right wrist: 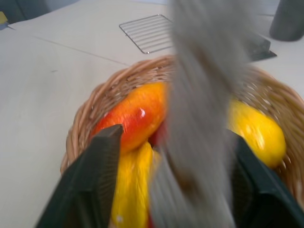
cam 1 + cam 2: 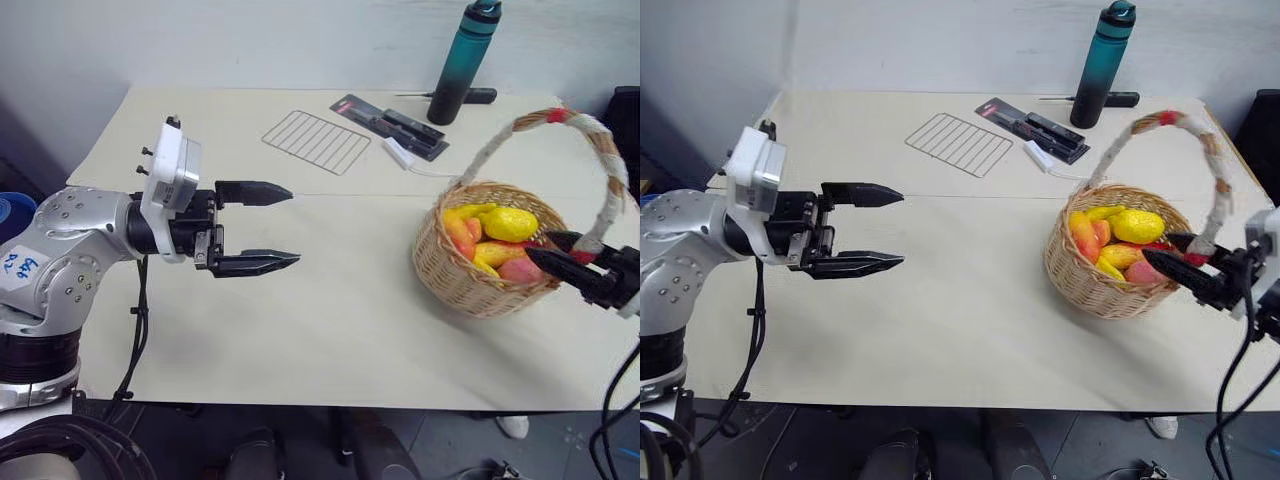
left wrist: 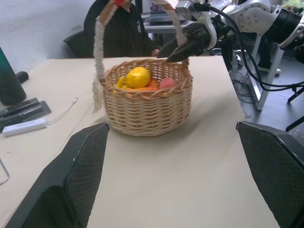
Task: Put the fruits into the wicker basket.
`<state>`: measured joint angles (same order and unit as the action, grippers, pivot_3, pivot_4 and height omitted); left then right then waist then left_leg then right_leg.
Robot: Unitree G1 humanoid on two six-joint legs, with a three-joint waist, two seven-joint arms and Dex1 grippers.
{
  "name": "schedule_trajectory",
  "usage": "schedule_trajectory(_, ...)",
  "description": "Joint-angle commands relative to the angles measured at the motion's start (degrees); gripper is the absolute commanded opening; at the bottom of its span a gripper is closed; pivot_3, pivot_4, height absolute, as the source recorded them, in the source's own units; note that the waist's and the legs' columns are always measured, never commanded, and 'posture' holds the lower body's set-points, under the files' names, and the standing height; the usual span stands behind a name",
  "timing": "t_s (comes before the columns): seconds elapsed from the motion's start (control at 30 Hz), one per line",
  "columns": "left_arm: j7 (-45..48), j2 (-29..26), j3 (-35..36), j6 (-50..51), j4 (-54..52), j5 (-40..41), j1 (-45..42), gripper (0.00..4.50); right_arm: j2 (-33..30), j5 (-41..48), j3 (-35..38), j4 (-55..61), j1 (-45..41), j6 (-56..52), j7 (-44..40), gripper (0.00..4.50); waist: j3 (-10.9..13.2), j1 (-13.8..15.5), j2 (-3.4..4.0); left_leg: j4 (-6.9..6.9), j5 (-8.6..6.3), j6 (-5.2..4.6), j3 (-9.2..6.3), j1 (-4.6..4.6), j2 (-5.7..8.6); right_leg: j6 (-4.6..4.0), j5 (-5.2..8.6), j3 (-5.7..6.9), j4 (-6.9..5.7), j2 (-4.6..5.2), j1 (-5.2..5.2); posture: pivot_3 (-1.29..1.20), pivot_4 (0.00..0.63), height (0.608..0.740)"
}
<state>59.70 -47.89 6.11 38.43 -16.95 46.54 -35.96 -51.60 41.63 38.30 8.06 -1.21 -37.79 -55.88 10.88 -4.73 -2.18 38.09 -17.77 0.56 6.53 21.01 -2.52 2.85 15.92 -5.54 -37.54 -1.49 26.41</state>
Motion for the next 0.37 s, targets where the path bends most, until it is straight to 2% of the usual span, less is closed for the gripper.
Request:
schedule_trajectory(0.03, 3.0, -0.9, 0.3, -0.8, 1.0, -0.4, -1.7, 4.5, -6.9, 1.0, 10.4, -0.1, 6.1, -1.9, -8.0, 4.21, 0.0, 0.1, 0.02, 0.01, -0.01, -0.01, -0.01, 0.03, 0.01, 0.01, 0.0, 0.01, 0.03, 0.01, 0.0, 0.0, 0.15, 0.74)
schedule_trajectory(0.07, 3.7, -1.2, 0.3, -0.7, 1.4, -0.5, -1.8, 4.5, -8.7, 1.0, 12.6, -0.9, 7.9, -2.9, -10.2, 4.48, 0.0, 0.1, 0.01, -0.01, -0.02, -0.03, -0.01, 0.02, 0.04, 0.03, 0.02, 0.01, 0.03, 0.02, 0.0, 0.0, 0.15, 0.74)
schedule_trajectory(0.23, 8.2, -3.2, 0.8, -1.1, 4.5, -1.0, -2.5, 4.5, -20.5, -1.7, 24.7, -11.0, 15.5, -7.4, -25.7, 4.48, 0.1, -0.3, -0.12, 0.0, -0.07, -0.15, 0.0, -0.11, 0.11, 0.08, 0.03, -0.03, 0.1, 0.03, -0.17, 0.0, 0.15, 0.74)
schedule_trajectory(0.37, 8.4, -2.1, 0.5, -1.7, 6.8, -1.9, -4.3, 4.5, -24.0, -3.8, 25.3, -14.4, 15.2, -6.9, -29.6, 4.48, 0.1, -0.5, -0.31, -0.17, -0.13, -0.17, -0.03, -0.91, -0.06, 0.16, 0.12, 0.04, 0.5, -0.1, -1.07, 0.0, 0.15, 0.74)
